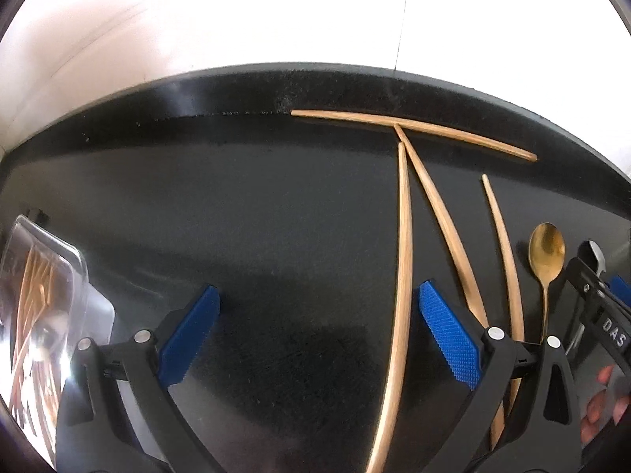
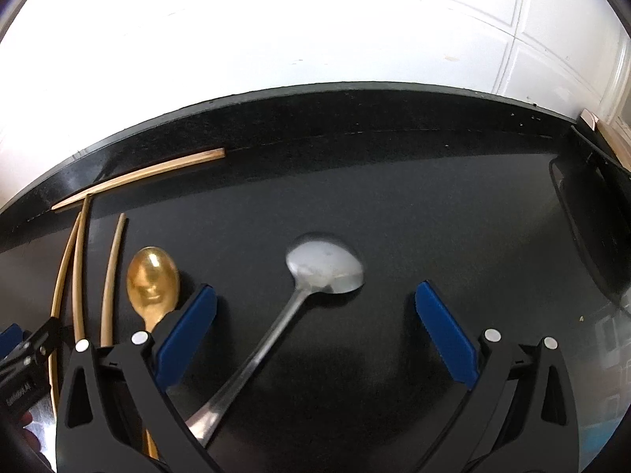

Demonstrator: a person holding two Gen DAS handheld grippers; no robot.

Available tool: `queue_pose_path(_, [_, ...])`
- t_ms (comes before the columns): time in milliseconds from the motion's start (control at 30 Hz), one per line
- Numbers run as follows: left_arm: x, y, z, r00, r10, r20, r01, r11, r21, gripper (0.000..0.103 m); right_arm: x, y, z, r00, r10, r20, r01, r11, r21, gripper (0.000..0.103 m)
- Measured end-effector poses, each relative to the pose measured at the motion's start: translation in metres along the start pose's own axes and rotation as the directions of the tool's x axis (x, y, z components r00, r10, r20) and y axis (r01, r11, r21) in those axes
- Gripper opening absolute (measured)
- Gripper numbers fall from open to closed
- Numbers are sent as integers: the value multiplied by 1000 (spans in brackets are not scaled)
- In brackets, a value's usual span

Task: Organize utensils
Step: 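Grasp another silver spoon with the right tool while the left tool grasps a chopstick, then carry the spoon and chopstick over the clear container and open both tools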

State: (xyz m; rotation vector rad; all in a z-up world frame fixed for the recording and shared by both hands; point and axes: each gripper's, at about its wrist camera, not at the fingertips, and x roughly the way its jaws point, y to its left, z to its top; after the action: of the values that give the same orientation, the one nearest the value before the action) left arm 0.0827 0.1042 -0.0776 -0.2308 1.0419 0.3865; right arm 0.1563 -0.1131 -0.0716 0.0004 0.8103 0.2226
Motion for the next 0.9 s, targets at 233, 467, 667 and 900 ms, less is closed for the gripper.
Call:
queue_pose_path(233, [-20, -4, 15, 987, -159, 13, 156, 979, 128, 5, -16, -7, 8, 964, 245, -100, -250, 967, -42, 5])
queue_pose_path(467, [-87, 7, 33, 968, -249, 40, 238, 955, 178, 5, -111, -22, 29, 937, 349, 6, -348, 936, -50, 5])
queue_pose_path(667, [-150, 13, 27, 957, -265, 118, 244, 956, 161, 5, -196, 6, 42, 871, 482, 99, -469, 874, -129, 5])
queue_pose_path(900, [-184, 80, -13, 967, -228, 112, 220, 973, 72, 5, -195, 63, -22, 814, 565, -136, -578, 812, -85, 5])
